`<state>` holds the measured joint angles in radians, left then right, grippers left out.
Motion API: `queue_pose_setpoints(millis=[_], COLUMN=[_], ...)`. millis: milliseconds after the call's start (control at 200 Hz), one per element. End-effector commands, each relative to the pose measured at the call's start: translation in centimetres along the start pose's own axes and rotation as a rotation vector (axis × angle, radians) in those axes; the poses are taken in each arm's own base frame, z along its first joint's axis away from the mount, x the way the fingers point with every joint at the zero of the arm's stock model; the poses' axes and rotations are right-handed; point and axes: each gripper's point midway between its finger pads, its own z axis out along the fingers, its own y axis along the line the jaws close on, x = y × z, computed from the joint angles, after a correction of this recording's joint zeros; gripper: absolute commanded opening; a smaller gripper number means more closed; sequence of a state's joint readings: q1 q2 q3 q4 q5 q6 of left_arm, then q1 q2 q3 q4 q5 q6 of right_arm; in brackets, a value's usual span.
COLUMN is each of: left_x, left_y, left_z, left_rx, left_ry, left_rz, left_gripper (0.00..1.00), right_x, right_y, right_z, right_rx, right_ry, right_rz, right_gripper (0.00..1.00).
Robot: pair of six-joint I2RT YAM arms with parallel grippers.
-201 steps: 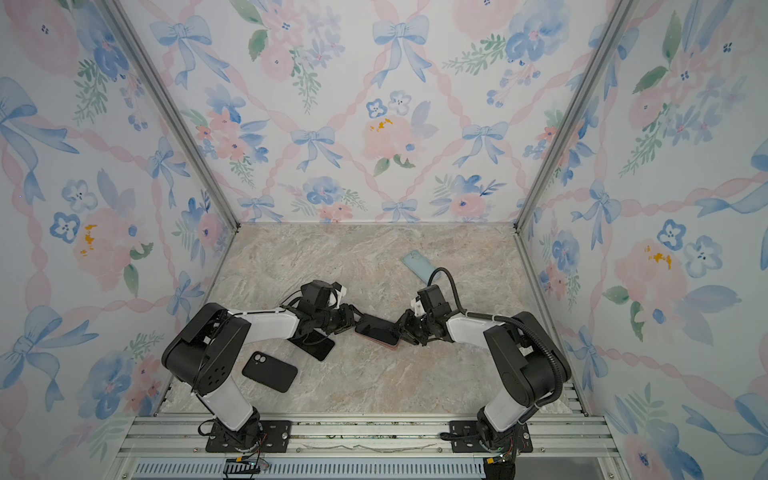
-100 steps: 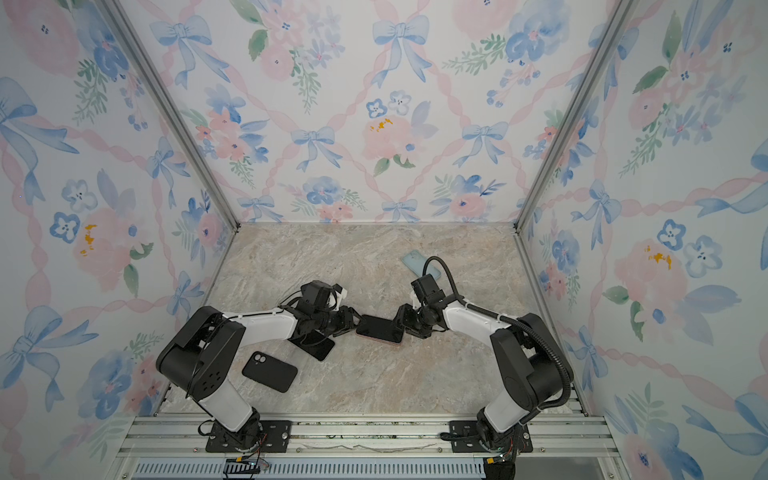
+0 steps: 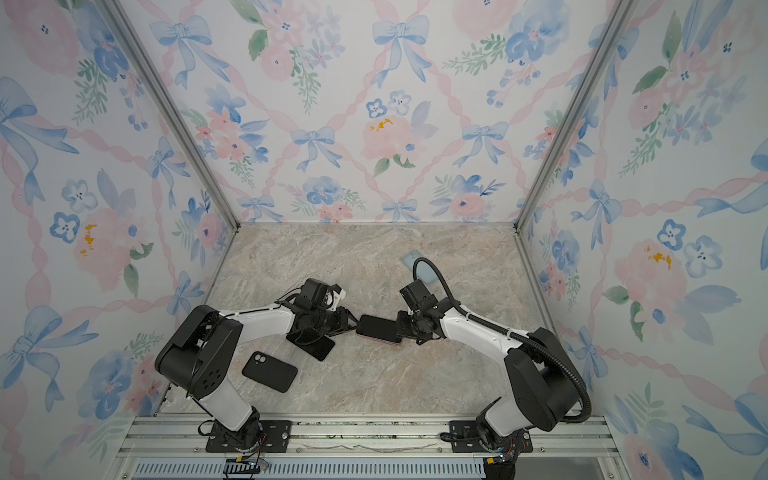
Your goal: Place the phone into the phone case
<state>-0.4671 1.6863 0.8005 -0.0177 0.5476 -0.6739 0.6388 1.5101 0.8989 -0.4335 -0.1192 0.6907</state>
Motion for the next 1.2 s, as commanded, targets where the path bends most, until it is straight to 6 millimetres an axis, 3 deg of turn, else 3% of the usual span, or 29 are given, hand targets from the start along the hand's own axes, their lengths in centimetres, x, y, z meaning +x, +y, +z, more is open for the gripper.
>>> queue_pose_setpoints(millis=[0, 645, 1195], left_x=[0.2, 0.4, 0.9], left_y=[0.4, 0.1, -0.4], left_z=[0.6, 1.8, 2.2], left_rx=[-0.021, -0.024, -0.005], left_ry=[0.034, 0.075, 0.091], left_rz=[0.015, 0.015, 0.027], left_gripper=[0.38, 0.33, 0.29], right_x=[1.2, 3.4, 3.7], right_y=[-0.8, -0.1, 0.9], right_z=[1.0, 3.2, 4.3], right_rx=[0.041, -0.015, -0.035], right_ry=[0.046, 0.124, 0.140], right_rz=[-0.013, -0.011, -0.014], right_gripper=[0.41, 0.24, 0.14])
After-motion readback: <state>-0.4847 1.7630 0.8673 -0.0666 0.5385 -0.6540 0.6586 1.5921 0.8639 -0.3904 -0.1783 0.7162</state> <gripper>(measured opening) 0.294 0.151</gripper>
